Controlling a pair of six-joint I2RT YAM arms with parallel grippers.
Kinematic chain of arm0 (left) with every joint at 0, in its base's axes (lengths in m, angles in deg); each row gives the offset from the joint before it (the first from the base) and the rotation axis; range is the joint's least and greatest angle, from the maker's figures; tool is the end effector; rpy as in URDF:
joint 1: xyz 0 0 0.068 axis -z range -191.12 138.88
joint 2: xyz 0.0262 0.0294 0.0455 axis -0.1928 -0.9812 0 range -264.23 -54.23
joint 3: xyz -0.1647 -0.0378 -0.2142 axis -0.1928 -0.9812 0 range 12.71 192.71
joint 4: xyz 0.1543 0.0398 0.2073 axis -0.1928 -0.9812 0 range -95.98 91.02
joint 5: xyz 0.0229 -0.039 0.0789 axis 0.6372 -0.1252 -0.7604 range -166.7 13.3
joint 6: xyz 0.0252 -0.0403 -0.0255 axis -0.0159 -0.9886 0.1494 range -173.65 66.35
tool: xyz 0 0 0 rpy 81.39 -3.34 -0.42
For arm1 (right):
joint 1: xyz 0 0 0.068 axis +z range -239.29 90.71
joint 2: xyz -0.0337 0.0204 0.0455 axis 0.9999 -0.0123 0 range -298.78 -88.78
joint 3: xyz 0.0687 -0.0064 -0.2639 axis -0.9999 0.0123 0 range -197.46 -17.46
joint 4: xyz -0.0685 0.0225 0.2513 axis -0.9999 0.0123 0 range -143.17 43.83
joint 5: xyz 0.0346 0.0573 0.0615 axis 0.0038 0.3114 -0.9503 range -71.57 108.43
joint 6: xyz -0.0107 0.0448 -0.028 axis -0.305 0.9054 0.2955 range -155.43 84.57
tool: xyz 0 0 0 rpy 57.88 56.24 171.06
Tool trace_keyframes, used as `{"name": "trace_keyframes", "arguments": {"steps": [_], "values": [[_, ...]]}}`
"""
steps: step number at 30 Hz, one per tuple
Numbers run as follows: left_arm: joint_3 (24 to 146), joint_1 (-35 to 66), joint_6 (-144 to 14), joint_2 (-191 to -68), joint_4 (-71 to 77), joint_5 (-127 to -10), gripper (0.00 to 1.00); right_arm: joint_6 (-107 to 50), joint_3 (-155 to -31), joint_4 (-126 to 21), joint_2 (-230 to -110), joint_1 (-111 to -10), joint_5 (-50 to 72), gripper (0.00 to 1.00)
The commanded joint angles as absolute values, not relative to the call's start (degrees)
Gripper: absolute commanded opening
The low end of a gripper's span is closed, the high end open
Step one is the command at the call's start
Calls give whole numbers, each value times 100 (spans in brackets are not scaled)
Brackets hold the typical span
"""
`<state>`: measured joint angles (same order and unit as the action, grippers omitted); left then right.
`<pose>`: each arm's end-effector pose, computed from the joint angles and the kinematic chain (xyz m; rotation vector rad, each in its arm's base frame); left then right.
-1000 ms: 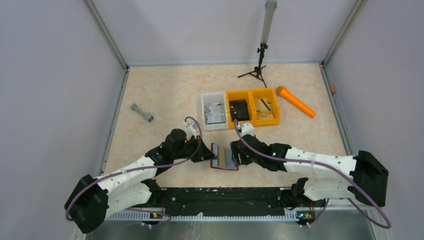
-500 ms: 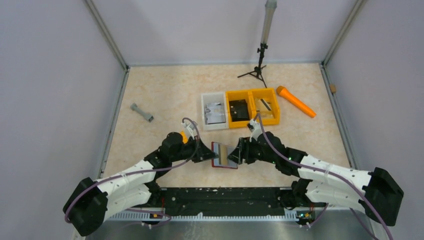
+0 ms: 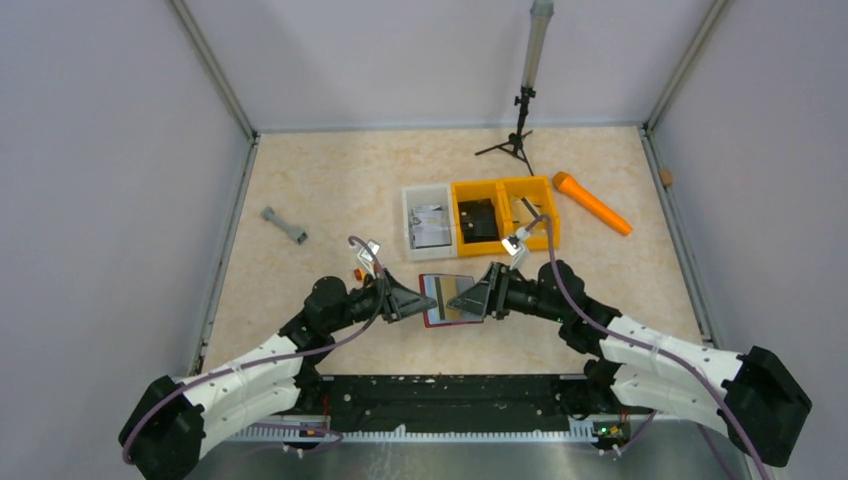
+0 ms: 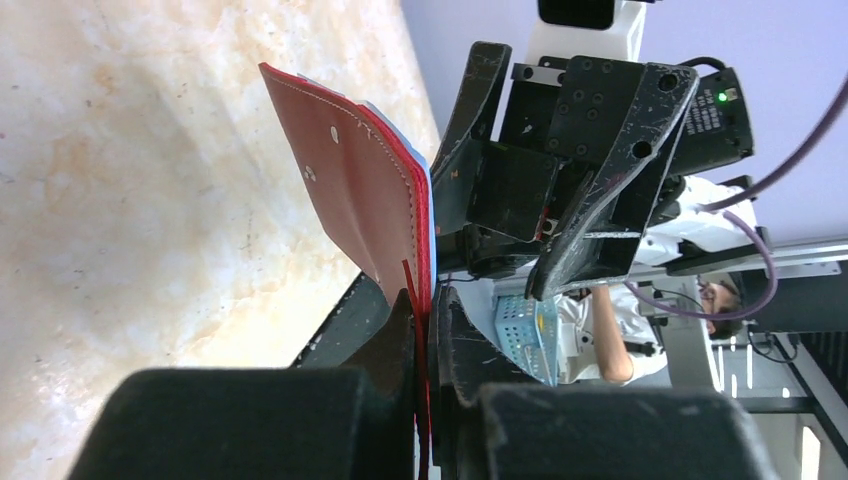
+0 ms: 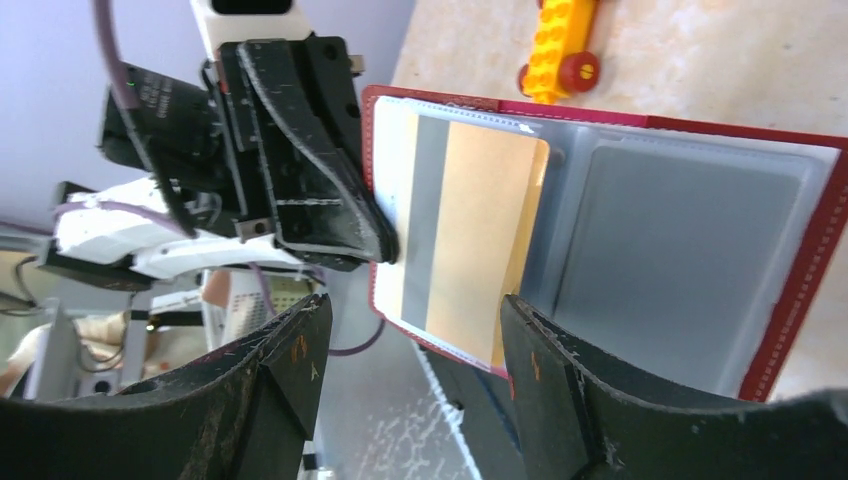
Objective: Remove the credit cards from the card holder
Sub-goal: Remove the credit card from the card holder.
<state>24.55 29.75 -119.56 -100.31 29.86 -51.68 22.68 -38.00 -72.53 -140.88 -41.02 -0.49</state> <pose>0.1255 -0.1286 0.2054 -0.0387 1.9917 -1.6844 0.1265 0.1593 0.2218 -0.0998 2.0864 1.5441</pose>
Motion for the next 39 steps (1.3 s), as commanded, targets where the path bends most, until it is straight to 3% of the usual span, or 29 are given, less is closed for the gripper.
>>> {"name": "trace_keyframes", "arguments": {"steps": [1,11,25,34,39], "values": [[2334,2962,-12305,-9850,4177,-5124,0,2664,-3757,-7885,-13969,-4191,-441,64],[2353,2961,-12325,-9590,4149,-5193,0,2467,-3882,-7088,-13524,-4292,-227,64],[2399,2960,-12641,-9865,4895,-5046,0,3129,-3763,-8299,-13877,-4312,-1029,64],[2277,2961,-12697,-9756,4940,-5065,0,4278,-3207,-10230,-13710,-4532,-1021,40],[2238,2962,-12660,-9738,4848,-5069,0,4436,-3256,-10544,-13677,-4570,-1003,38]]}}
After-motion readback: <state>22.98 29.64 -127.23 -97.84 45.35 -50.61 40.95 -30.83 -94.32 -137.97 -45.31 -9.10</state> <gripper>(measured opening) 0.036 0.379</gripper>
